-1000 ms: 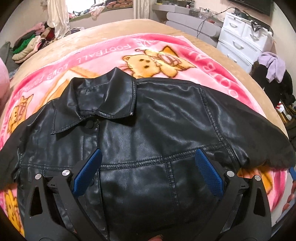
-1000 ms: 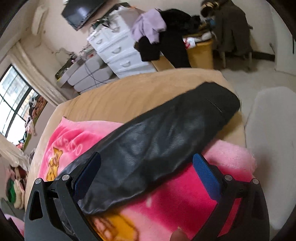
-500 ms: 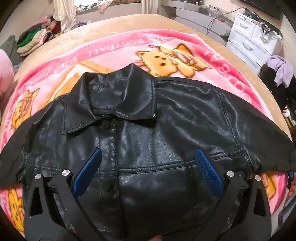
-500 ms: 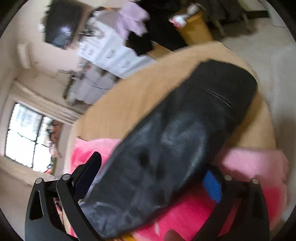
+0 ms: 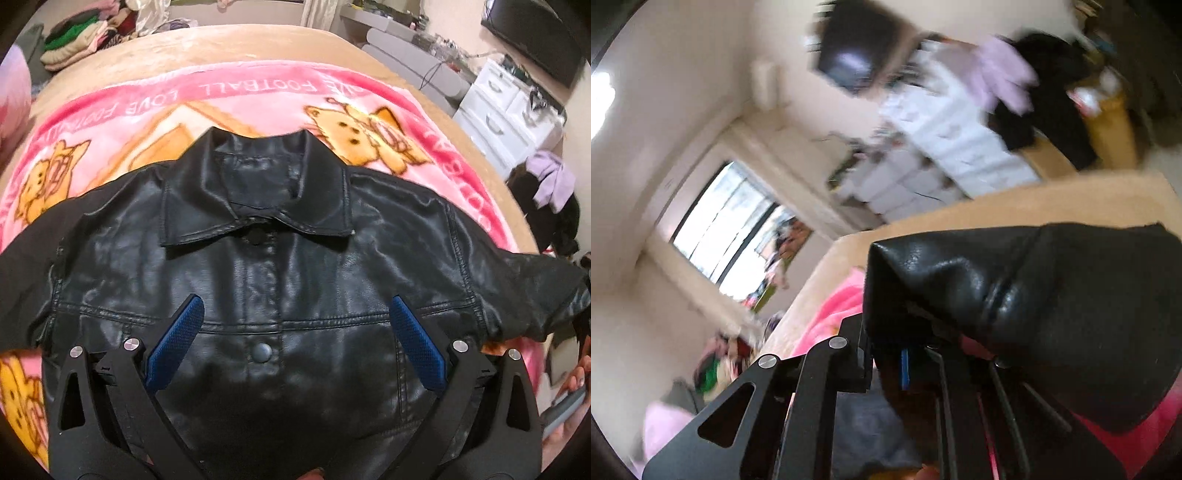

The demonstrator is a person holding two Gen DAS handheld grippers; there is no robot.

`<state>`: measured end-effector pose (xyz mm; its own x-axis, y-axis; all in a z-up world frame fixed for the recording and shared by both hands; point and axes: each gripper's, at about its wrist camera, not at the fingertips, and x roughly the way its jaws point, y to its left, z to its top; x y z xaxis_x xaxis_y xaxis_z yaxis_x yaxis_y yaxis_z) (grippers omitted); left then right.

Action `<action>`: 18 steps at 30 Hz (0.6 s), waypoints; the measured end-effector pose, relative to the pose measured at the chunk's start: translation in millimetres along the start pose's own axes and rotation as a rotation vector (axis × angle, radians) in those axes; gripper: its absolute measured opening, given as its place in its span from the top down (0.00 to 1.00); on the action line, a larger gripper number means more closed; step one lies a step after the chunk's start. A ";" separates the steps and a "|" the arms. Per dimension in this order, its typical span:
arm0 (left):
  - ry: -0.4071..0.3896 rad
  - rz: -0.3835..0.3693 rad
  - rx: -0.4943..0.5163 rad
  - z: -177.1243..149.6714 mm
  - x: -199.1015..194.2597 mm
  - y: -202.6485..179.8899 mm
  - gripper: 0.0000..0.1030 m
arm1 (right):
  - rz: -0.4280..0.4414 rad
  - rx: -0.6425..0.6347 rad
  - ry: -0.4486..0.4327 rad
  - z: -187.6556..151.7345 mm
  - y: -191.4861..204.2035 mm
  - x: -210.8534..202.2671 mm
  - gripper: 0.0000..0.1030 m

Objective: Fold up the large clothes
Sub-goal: 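Lift the grasped sleeve off the blanket with the right gripper, then fold the sleeve across the jacket front toward the left gripper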

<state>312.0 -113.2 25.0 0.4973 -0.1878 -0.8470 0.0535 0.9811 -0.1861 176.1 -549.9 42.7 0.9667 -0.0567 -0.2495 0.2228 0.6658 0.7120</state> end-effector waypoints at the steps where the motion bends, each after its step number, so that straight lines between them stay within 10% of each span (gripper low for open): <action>1: -0.004 -0.003 -0.008 0.8 -3.9 4.8 0.09 | 0.030 -0.051 0.000 -2.0 20.0 1.8 0.91; 18: -0.117 -0.172 -0.171 26.8 -85.8 105.0 0.09 | 0.385 -0.712 0.165 -91.0 275.1 30.9 0.91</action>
<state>298.2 7.2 91.5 0.5908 -0.3342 -0.7343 0.0035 0.9112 -0.4119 255.8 -300.8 171.1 0.9157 0.3451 -0.2058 -0.3072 0.9314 0.1951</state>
